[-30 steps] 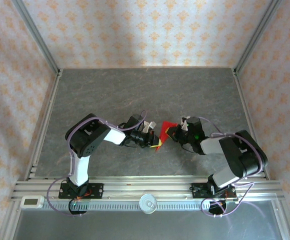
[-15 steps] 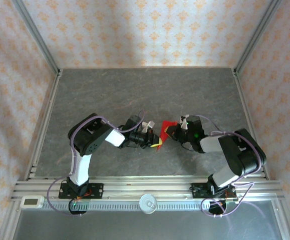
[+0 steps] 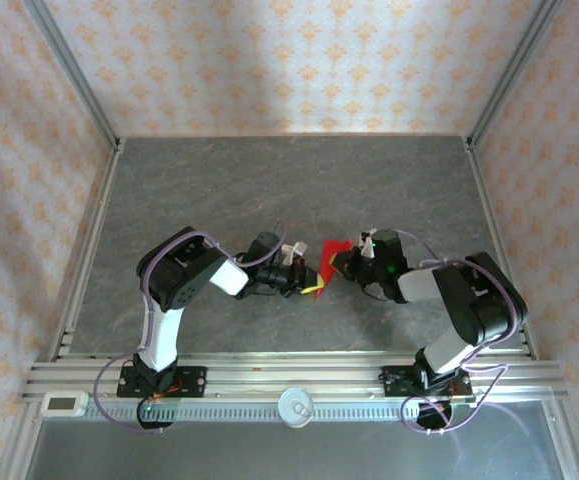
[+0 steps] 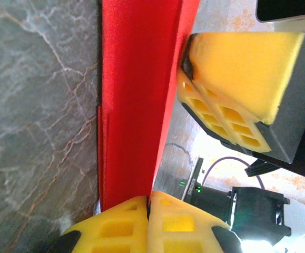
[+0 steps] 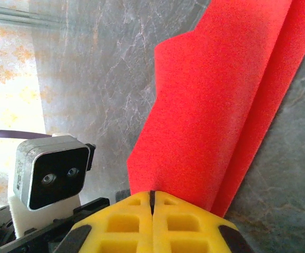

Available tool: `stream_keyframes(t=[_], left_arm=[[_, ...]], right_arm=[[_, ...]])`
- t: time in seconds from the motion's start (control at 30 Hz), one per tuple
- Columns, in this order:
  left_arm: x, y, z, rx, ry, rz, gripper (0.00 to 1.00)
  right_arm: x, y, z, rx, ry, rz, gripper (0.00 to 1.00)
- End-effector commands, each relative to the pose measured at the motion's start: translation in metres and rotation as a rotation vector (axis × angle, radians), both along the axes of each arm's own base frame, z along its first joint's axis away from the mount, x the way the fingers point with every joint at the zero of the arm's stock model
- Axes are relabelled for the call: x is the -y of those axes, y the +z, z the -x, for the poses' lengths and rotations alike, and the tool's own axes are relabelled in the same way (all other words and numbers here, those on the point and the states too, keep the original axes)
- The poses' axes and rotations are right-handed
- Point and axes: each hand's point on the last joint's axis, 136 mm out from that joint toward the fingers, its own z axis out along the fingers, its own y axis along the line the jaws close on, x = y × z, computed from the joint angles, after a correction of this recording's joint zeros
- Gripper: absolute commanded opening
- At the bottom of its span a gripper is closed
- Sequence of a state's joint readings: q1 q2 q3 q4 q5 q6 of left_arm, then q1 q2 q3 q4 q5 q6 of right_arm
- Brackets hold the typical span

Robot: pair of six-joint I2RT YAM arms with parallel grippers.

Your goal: Fold a paper plane with a square sheet of paper (pick it up from the middle)

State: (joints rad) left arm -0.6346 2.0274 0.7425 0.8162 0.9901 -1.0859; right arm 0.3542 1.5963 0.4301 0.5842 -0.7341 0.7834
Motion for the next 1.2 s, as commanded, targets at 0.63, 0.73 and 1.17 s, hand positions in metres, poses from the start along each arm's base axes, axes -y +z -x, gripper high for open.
stream_keyframes(t=[0.63, 0.73, 1.17], left_arm=[[-0.014, -0.035, -0.001, -0.023, 0.029, -0.134, 0.03], [-0.021, -0.041, 0.001, 0.007, 0.012, -0.207, 0.13], [-0.026, -0.036, 0.012, 0.101, -0.113, -0.323, 0.23]], right_arm=[[0.009, -0.030, -0.013, -0.068, -0.030, 0.094, 0.00], [0.017, -0.043, -0.009, -0.111, -0.048, 0.155, 0.00], [0.017, -0.053, -0.003, -0.152, -0.033, 0.166, 0.00]])
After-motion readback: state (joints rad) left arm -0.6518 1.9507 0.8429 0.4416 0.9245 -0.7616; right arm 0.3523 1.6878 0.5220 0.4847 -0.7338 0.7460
